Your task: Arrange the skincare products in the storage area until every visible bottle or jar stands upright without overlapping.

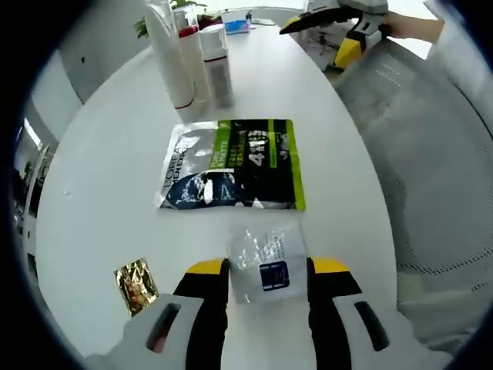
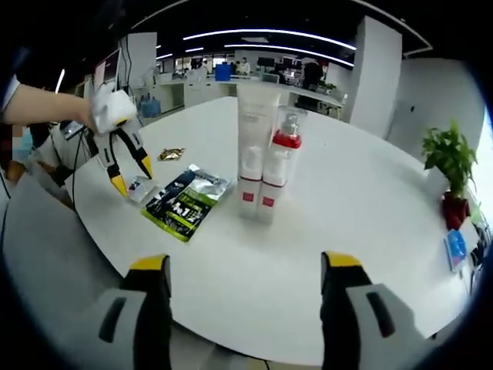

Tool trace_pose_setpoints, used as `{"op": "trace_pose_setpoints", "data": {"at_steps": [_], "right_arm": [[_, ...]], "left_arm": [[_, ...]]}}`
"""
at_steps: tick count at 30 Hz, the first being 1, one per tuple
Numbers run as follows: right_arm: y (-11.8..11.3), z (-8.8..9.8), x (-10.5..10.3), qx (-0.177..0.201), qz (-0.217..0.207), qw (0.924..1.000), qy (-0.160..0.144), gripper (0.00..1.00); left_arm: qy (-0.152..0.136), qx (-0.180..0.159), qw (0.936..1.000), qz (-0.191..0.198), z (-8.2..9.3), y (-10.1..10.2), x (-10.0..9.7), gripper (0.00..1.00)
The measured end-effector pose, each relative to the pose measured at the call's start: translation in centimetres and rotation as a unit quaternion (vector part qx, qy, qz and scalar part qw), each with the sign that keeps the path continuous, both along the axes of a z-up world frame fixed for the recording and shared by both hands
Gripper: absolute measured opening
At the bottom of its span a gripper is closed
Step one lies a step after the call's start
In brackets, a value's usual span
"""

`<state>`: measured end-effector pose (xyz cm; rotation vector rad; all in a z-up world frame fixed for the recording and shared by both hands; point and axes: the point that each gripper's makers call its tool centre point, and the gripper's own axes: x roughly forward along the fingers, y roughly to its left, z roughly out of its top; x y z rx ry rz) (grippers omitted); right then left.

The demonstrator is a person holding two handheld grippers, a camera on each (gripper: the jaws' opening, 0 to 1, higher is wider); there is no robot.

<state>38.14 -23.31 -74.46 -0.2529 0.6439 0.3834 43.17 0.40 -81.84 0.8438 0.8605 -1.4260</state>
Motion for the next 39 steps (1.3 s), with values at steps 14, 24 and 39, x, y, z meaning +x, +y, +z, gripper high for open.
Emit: {"op": "trace_pose_setpoints", "data": {"at_steps": [14,24,39], "right_arm": [[0.0,-0.2,-0.1,-0.006,0.002,1.0,0.005,0.8],[0.0,-0.3,-0.1,-0.007,0.001,0.9999,0.007,0.8],[0.0,-0.2,-0.1,-0.006,0.0,1.0,0.004,0.79]], "left_arm": [[-0.011,0.0,0.9998,-0.015,-0.8,0.0,0.0,0.38],[-0.008,-0.006,0.9999,0.002,-0.8,-0.1,0.0,0.47],[0.005,-0.097,0.9835,0.153,1.8,-0.3,0.5,0.67]]}}
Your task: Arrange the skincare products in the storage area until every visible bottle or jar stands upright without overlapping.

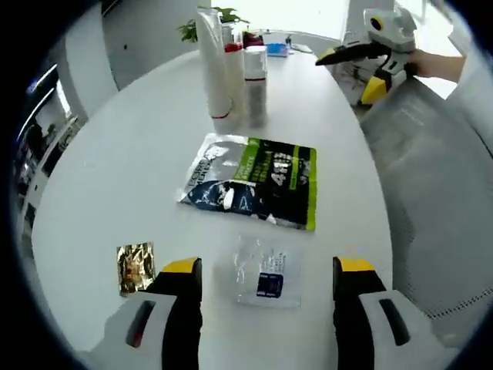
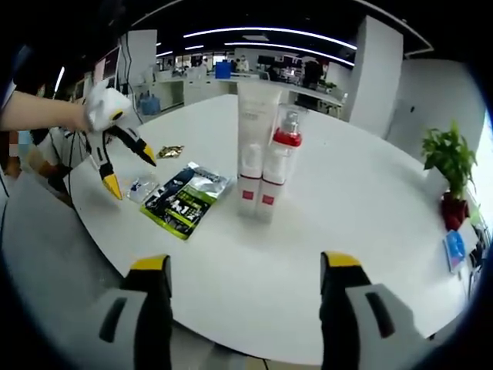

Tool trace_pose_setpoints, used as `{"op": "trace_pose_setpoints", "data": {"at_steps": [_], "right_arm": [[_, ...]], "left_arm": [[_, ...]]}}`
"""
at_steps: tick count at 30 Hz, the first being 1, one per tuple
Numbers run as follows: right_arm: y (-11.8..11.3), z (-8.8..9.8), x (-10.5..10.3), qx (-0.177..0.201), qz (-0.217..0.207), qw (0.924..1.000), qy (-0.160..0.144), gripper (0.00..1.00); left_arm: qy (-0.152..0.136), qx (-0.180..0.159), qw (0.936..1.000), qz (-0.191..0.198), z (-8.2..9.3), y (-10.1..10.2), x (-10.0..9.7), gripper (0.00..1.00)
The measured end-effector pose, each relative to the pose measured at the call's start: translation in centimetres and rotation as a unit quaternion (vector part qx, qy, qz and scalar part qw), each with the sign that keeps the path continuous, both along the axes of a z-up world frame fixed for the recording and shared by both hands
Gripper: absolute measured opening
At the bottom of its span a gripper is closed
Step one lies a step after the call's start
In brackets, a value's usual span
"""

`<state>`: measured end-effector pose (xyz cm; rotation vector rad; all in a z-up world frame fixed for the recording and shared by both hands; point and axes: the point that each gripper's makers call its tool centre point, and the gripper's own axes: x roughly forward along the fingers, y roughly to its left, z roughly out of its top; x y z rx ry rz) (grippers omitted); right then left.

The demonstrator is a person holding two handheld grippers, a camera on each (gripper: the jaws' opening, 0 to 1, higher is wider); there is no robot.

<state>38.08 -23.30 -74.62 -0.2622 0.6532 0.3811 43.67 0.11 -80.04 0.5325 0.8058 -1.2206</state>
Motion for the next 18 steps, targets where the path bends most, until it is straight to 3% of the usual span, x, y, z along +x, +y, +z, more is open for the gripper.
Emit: {"op": "trace_pose_setpoints", "data": {"at_steps": [6,10,18], "right_arm": [[0.1,0.1,0.0,0.001,0.002,1.0,-0.002,0.79],[0.2,0.2,0.0,0.002,0.004,1.0,-0.004,0.79],[0.3,0.4,0.0,0.008,0.007,0.9999,-0.01,0.82]], "left_arm": [[-0.001,-0.026,0.9978,0.061,0.7,0.9,-0.5,0.75],[0.002,-0.059,0.9916,0.115,1.7,1.3,-0.7,0.76],[-0.015,-0.074,0.9822,0.172,2.7,2.5,-1.3,0.83]]}}
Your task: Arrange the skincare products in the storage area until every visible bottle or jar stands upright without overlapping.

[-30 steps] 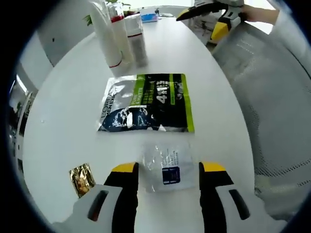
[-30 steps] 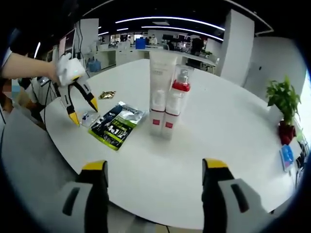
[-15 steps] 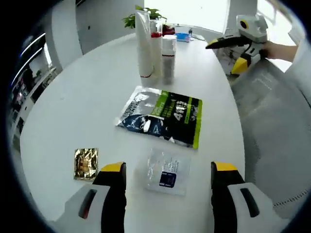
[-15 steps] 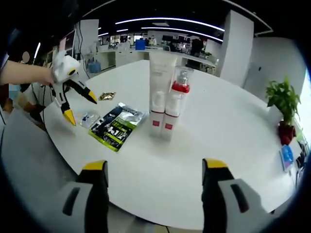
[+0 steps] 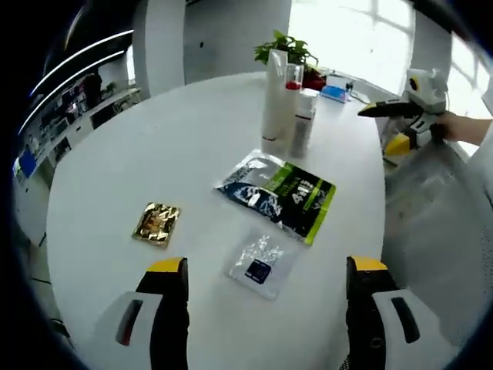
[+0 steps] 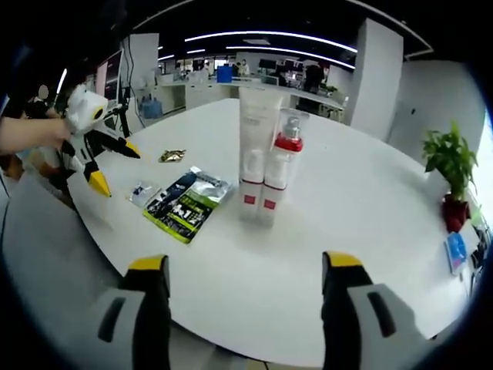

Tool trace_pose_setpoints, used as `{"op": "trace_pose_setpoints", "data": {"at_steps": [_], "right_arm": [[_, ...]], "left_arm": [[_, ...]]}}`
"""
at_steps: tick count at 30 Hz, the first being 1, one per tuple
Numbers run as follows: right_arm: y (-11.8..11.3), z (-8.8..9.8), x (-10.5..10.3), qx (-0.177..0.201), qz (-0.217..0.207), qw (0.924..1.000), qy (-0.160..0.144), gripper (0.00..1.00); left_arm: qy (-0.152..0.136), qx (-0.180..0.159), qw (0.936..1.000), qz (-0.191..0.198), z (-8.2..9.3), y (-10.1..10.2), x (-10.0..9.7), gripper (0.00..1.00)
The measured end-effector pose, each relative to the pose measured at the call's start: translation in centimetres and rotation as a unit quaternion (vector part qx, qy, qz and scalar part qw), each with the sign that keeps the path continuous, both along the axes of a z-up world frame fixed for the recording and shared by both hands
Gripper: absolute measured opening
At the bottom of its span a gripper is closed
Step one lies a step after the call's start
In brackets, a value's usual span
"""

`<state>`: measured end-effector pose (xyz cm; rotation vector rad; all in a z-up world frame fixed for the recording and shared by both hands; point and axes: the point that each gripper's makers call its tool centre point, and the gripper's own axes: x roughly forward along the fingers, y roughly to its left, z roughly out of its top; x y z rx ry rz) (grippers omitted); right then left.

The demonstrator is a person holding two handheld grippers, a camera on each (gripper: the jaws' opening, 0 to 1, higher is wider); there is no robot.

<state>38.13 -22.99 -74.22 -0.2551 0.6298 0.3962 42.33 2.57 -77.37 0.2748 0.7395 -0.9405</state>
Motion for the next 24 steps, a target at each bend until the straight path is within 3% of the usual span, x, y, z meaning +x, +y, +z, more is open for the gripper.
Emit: {"op": "trace_pose_setpoints", "data": {"at_steps": [8,16,24], "right_arm": [[0.2,0.1,0.0,0.004,0.004,1.0,-0.002,0.83],[0.3,0.1,0.0,0.006,0.006,1.0,-0.002,0.83],[0.3,0.0,0.0,0.006,0.009,0.9999,0.0,0.83]], "left_arm": [[-0.017,-0.015,0.9981,0.057,1.1,0.9,-1.0,0.88],[-0.02,-0.036,0.9922,0.117,1.5,1.9,-2.0,0.93],[-0.031,-0.058,0.9868,0.148,2.0,2.1,-3.1,0.97]]}}
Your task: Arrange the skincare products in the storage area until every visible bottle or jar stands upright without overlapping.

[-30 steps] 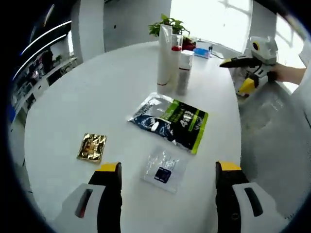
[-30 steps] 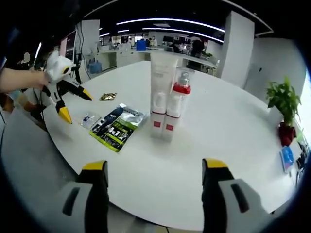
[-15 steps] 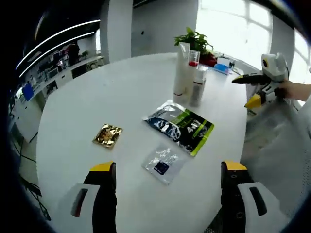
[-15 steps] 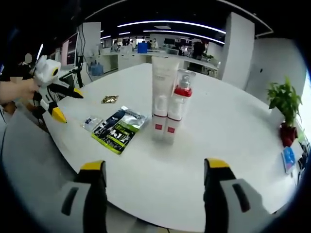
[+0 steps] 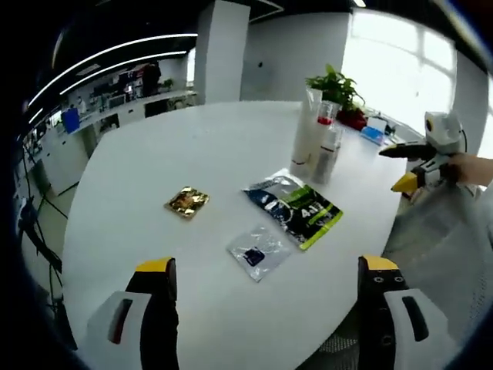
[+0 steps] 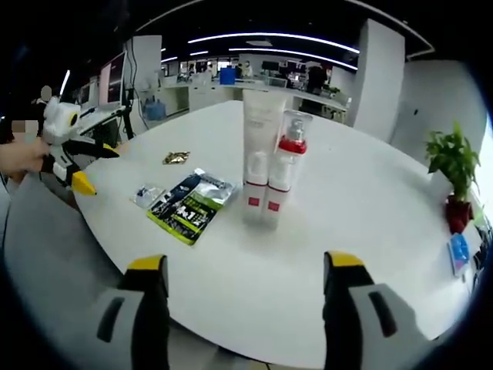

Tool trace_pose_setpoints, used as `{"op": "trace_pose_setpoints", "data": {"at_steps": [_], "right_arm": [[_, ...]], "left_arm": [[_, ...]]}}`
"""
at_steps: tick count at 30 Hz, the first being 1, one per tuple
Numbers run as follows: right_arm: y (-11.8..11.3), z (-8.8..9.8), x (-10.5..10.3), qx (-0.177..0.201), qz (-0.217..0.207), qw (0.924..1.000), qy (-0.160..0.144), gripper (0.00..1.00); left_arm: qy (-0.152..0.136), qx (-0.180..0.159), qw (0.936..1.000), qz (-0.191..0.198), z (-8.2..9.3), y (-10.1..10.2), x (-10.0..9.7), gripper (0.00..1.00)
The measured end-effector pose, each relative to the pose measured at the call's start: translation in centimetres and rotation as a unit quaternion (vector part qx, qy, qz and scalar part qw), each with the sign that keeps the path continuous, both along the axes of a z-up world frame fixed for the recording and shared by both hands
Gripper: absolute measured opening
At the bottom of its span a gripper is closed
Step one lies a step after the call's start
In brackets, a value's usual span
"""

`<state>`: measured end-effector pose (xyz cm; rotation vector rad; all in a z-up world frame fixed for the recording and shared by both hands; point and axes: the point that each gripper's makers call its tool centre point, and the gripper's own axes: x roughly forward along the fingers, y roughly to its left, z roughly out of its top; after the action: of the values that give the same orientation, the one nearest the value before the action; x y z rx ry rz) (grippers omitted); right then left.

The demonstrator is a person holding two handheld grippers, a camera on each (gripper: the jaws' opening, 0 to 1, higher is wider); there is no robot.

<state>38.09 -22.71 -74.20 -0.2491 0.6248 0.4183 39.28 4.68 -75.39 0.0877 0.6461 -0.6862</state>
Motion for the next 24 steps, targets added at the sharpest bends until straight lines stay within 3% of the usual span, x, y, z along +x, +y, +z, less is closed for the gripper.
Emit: {"op": "trace_pose_setpoints", "data": {"at_steps": [24], "right_arm": [[0.23,0.01,-0.08,-0.001,0.007,1.0,0.0,0.86]], "left_arm": [[0.01,0.017,0.9998,0.009,-0.66,0.56,0.11,0.96]]}}
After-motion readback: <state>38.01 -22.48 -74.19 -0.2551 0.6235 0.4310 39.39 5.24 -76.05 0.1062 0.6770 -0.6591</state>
